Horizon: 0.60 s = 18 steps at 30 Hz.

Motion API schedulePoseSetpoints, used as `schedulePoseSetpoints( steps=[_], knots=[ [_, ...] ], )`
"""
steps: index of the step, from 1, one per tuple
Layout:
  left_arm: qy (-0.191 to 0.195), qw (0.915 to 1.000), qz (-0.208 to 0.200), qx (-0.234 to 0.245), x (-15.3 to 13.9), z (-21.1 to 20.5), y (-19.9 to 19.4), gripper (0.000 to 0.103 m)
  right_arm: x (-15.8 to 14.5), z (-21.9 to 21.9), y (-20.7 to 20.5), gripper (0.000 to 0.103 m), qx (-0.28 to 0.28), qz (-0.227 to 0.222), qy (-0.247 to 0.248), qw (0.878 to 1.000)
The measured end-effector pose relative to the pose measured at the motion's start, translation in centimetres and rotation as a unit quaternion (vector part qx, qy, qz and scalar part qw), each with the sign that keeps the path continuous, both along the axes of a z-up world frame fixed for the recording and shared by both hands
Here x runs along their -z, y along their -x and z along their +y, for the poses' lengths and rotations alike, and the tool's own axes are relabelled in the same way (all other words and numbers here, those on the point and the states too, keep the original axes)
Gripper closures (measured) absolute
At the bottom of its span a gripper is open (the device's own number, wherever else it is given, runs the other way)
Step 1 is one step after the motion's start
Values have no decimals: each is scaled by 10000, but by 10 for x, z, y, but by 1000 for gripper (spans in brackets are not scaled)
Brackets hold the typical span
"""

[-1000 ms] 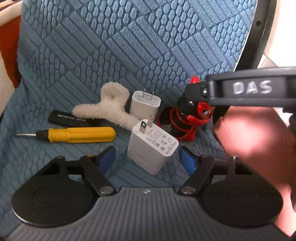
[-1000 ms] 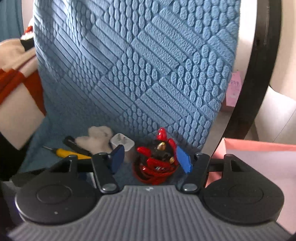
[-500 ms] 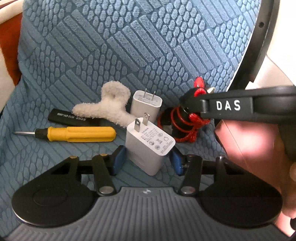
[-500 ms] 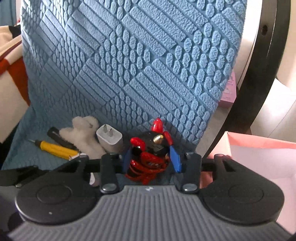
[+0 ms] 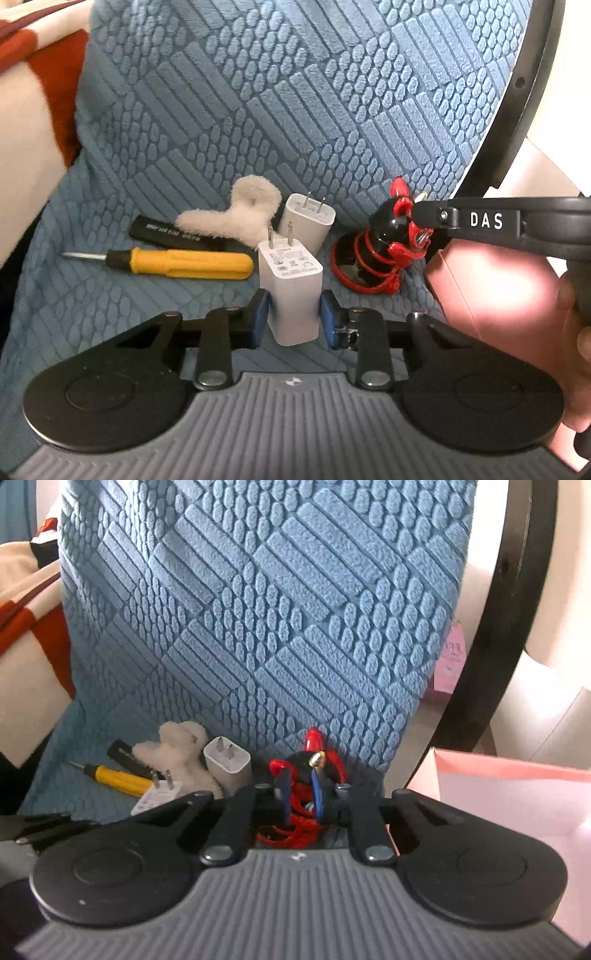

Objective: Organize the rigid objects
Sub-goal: 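Close left gripper on the white charger while right gripper closes on the red figurine, then lift the white charger with left tool while right tool lifts the figurine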

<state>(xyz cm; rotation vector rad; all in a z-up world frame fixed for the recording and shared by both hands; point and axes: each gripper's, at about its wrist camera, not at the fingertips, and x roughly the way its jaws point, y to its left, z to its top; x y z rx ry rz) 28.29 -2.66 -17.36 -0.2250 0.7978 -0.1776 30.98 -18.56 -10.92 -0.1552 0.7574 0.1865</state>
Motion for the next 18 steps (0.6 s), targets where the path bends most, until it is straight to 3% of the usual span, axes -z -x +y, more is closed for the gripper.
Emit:
schedulePoseSetpoints(
  steps=[4,6,7,15,17,18],
  knots=[
    [87,9998,60,-155,-1,8,8,69,3,-1,-3,84,132,-108,-31,9998],
    [150,9996,151,-175,-1,12,9,69,7,-1,-8,70,199,-125,-95,9997],
    [173,9995,168,-195,-1,14,9,69,9,-1,-10,58,226,-130,-120,9996],
    [269,9990,226,-285,-3,21,17,69,13,11,-15,54,-181,-194,-146,9995],
    [282,9988,248,-314,-3,24,21,69,14,13,-17,49,-233,-102,-301,9992],
    [294,9987,266,-333,-3,25,23,69,15,15,-17,39,-233,-91,-298,9992]
  ],
)
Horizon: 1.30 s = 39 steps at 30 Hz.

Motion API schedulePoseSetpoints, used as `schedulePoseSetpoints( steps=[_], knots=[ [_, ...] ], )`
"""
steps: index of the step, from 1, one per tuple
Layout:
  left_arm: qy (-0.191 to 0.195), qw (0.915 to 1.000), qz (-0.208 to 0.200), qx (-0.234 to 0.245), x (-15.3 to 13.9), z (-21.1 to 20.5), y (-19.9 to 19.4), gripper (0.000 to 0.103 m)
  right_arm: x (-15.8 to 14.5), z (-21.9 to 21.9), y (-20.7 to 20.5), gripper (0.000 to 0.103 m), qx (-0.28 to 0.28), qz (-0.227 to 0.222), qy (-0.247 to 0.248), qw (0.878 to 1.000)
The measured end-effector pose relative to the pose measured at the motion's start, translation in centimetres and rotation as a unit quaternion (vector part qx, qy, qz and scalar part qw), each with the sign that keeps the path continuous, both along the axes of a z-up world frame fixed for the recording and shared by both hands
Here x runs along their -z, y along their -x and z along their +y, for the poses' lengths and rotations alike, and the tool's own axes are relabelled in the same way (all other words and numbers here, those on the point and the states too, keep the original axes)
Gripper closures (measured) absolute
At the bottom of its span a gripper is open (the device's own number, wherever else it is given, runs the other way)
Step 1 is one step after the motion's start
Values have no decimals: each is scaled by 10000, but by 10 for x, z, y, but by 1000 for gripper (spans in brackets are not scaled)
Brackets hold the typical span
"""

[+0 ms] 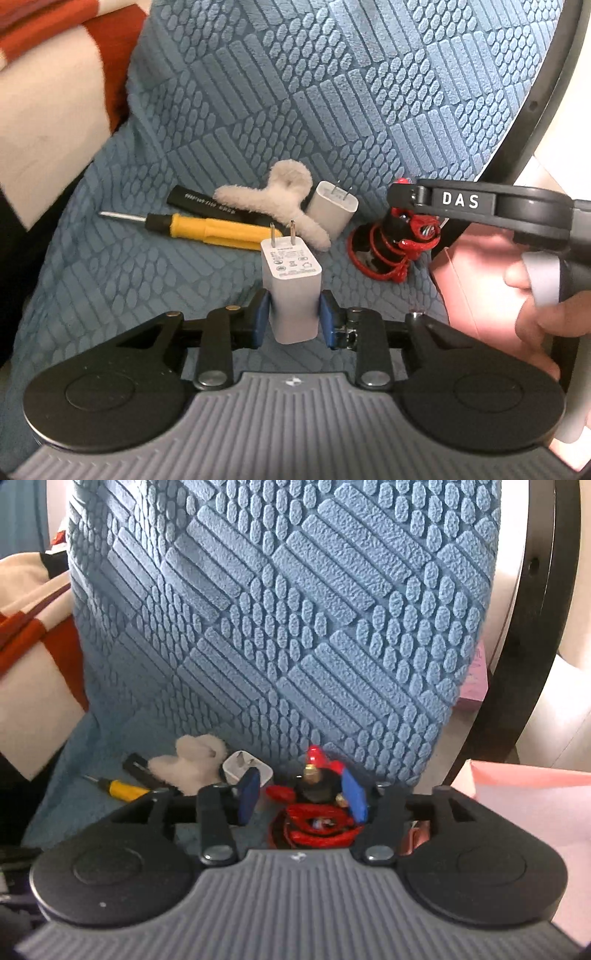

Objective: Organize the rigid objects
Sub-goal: 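Lift the white charger with left tool while right tool lifts the figurine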

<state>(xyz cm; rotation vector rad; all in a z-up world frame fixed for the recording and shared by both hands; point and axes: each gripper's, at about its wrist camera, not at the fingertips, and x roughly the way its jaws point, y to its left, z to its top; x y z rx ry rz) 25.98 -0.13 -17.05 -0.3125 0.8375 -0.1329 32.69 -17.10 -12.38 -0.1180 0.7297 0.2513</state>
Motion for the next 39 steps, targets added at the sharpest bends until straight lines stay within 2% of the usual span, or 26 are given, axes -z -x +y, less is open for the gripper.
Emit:
schedulePoseSetpoints(
  steps=[1,2,5,7,8,9,10,13,19,26,30,39],
  knots=[
    [13,10000,21,-20,0,1,2,69,2,2,-1,33,-20,24,39,10000],
    [22,10000,37,-35,1,2,3,69,6,5,-2,22,-25,69,109,9999],
    [71,9999,66,-96,2,5,8,69,20,16,-5,22,-85,9,526,9986],
    [47,9999,71,-94,1,6,11,69,29,24,-6,31,-103,-134,877,9960],
    [38,9999,78,-102,1,7,14,70,33,27,-7,43,-58,-168,1073,9941],
    [33,9999,86,-114,1,9,17,69,37,30,-9,47,17,-127,1340,9909],
    [27,9999,99,-133,1,12,21,70,37,30,-8,48,66,-117,1357,9907],
    [55,9996,154,-209,3,19,33,70,30,24,-8,48,108,47,982,9951],
    [-14,9999,142,-83,-1,21,51,70,13,20,18,48,33,-9,887,9961],
    [-68,9999,93,-36,-7,27,80,70,-6,6,68,48,-93,143,709,9973],
    [-98,9999,83,-16,-11,27,99,70,-16,6,102,48,-168,132,877,9959],
    [-99,9998,140,-41,-15,26,140,70,-24,4,170,48,-304,346,419,9981]
  ],
)
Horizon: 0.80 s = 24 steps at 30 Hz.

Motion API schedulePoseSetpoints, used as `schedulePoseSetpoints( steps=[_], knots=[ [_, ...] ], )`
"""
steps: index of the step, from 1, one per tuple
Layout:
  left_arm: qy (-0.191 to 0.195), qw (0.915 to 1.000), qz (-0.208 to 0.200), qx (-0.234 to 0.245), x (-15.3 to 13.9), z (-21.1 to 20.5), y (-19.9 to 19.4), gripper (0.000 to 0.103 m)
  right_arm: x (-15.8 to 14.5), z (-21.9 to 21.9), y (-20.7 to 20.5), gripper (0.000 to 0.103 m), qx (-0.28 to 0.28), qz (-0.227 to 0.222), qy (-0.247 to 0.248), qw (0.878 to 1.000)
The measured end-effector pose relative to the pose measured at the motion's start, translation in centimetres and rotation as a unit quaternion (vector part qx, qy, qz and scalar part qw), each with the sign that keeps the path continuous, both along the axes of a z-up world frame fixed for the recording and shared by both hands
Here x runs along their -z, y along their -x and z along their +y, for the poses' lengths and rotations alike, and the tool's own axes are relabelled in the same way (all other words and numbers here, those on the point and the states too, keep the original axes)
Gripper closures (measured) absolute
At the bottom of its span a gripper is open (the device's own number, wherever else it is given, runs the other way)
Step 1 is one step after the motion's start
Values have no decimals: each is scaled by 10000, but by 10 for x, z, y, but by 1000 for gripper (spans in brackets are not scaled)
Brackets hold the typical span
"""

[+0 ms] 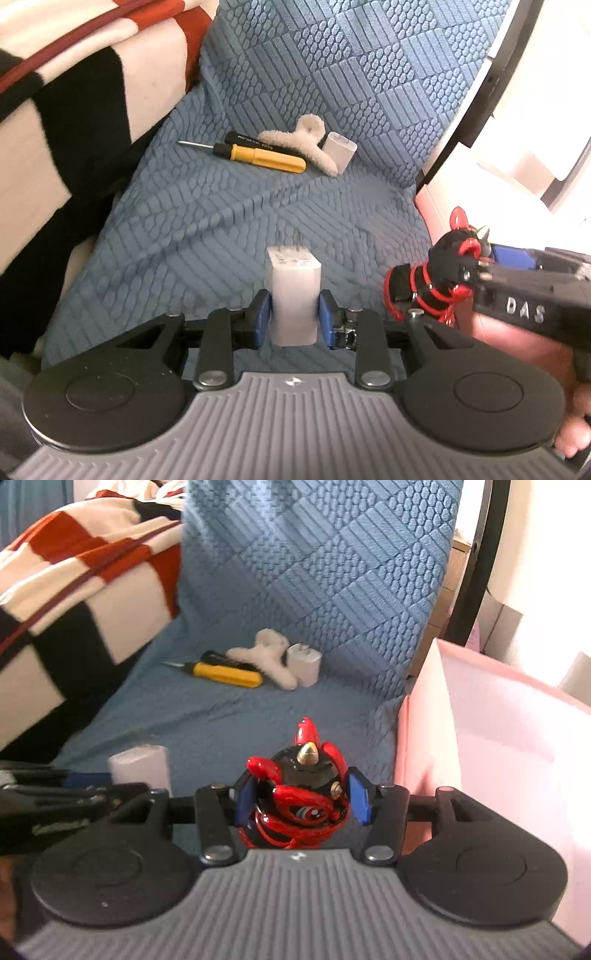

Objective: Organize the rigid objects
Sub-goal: 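Lift the white charger with left tool while right tool lifts the figurine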

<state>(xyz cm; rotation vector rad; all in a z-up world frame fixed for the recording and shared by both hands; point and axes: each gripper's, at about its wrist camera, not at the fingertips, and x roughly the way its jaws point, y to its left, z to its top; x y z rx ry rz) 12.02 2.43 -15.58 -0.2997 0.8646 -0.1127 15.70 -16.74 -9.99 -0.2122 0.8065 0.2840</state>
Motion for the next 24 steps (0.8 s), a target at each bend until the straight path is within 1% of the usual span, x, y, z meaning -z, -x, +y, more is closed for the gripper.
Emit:
schedulePoseSetpoints(
  steps=[4,8,9,11,13,17,19,20,22,24],
  knots=[
    [12,10000,79,3,1,-4,13,71,5,9,26,48,-27,25,39,10000],
    [109,9998,155,-45,4,-6,19,71,10,5,41,48,115,234,-267,9993],
    [104,9998,158,-44,4,-6,19,71,11,6,44,48,96,258,-279,9992],
    [154,9997,160,-52,4,-5,19,71,14,9,46,48,-8,264,-151,9995],
    [289,9993,201,-85,5,-4,20,71,18,12,46,48,-84,286,-41,9995],
    [790,9962,294,-222,8,0,20,70,24,12,45,47,-127,392,-29,9991],
    [767,9963,305,-231,8,-1,19,67,27,12,45,46,-118,409,-44,9991],
    [769,9963,312,-228,8,-1,19,63,28,12,44,44,-92,433,-47,9990],
    [795,9961,308,-223,8,-1,19,58,31,10,43,44,-33,520,-103,9986],
    [794,9960,334,-221,9,-1,17,56,33,7,40,42,46,632,-203,9978]
  ],
)
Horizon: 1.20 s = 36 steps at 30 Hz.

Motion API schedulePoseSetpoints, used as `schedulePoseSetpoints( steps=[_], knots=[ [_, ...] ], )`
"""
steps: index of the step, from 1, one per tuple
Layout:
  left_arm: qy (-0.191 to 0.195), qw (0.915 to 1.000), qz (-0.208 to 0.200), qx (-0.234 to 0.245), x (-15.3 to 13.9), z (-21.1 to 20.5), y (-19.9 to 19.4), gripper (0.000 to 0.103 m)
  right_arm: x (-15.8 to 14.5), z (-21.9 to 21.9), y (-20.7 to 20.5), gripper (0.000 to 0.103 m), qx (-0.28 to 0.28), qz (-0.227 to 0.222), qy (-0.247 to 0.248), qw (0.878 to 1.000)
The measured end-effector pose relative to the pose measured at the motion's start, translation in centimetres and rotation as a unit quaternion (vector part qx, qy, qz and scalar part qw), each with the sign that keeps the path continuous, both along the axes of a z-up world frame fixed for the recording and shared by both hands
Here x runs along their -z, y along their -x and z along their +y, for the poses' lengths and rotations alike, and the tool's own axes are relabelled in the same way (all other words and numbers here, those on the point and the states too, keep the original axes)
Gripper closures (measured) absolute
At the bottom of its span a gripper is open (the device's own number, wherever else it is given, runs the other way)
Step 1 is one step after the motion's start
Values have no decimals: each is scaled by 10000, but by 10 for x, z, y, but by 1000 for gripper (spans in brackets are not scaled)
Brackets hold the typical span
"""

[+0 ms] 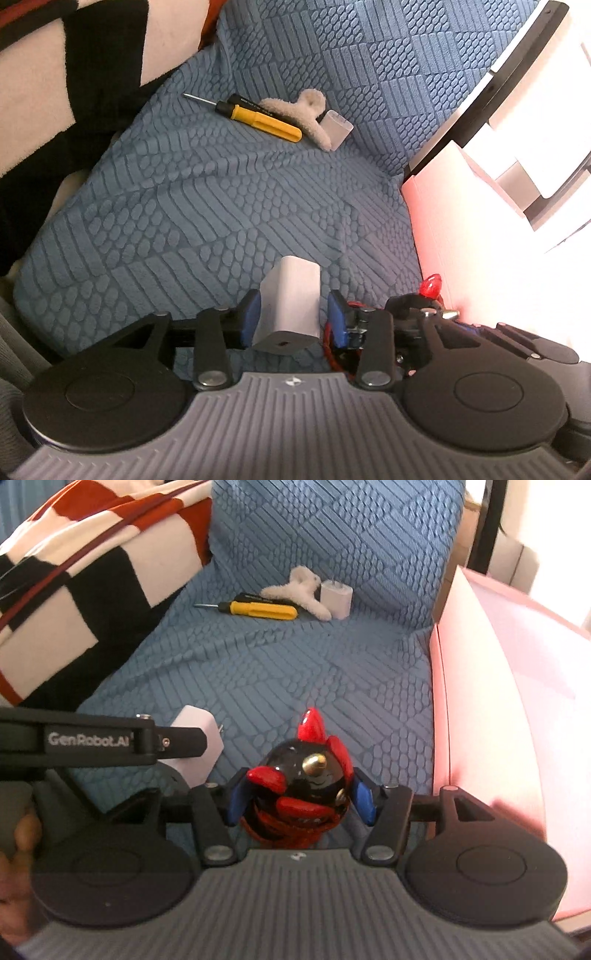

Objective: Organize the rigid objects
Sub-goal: 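Lift the white charger with left tool while right tool lifts the figurine, then carry the charger with left tool while right tool carries the figurine over the box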

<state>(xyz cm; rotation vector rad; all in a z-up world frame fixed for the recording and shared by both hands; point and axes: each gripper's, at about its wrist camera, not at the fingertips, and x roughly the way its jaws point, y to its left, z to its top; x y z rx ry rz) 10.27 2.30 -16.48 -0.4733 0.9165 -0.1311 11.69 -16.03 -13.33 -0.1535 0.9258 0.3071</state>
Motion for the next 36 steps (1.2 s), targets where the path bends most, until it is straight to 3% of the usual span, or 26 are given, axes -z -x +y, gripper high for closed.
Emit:
schedulePoseSetpoints(
  steps=[11,21,28,36],
  knots=[
    [14,9999,-47,144,0,-5,-2,48,10,-18,-9,41,395,394,-772,9955],
    [-103,9997,9,205,3,-6,-6,48,3,-18,-3,41,361,165,-348,9986],
    [-492,9983,28,326,3,-12,-14,48,7,-16,-5,41,272,205,-365,9988],
    [-572,9976,106,383,8,-13,-18,50,14,-14,-10,41,356,265,-396,9982]
  ],
)
